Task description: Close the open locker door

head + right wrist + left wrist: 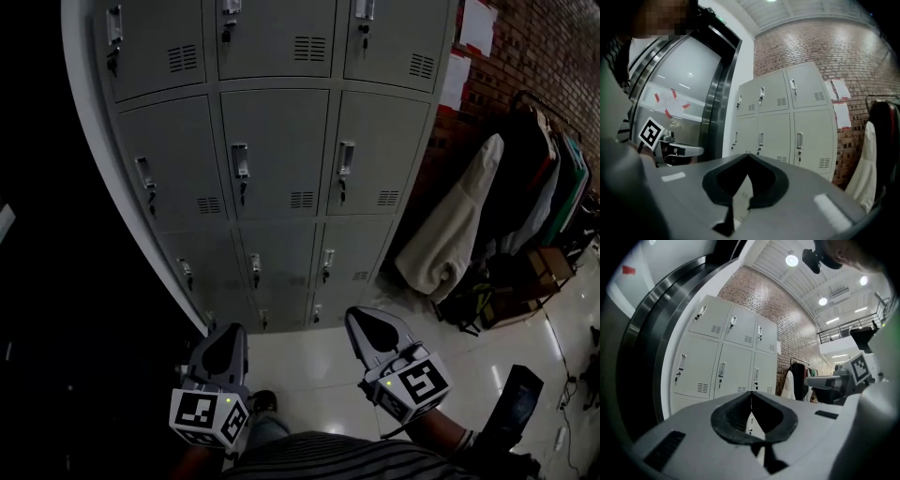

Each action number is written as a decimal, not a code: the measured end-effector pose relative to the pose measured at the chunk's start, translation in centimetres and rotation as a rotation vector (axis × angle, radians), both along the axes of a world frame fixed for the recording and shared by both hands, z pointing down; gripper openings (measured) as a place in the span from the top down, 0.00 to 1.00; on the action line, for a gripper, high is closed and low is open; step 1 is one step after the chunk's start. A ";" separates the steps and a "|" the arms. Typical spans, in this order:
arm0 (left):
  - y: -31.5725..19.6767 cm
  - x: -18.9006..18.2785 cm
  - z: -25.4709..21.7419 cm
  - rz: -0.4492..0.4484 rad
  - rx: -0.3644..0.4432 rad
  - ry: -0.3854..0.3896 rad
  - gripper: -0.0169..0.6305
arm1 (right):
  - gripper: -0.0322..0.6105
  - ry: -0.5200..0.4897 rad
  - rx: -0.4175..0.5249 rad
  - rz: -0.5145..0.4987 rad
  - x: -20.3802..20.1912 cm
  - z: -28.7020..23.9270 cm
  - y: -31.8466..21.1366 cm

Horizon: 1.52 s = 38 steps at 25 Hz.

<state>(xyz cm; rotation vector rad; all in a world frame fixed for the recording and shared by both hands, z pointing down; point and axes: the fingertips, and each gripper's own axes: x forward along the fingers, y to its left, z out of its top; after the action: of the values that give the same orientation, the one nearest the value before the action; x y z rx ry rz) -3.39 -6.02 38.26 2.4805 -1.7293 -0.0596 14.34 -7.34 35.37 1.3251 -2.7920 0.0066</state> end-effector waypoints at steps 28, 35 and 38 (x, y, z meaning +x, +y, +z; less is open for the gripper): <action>8.2 -5.2 -0.5 0.039 -0.010 -0.017 0.96 | 0.95 0.012 -0.011 0.085 -7.2 0.2 8.3; 7.9 -5.2 -0.3 0.058 -0.008 -0.014 0.96 | 0.95 0.011 -0.018 0.098 -7.3 0.3 8.2; 7.8 -5.1 -0.3 0.065 -0.011 -0.013 0.96 | 0.95 0.009 -0.024 0.102 -7.3 0.3 8.1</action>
<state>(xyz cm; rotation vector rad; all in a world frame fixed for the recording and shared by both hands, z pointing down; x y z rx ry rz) -8.48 1.80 37.93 2.5324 -1.6481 -0.0280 7.04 0.79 35.67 1.4560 -2.7051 0.0382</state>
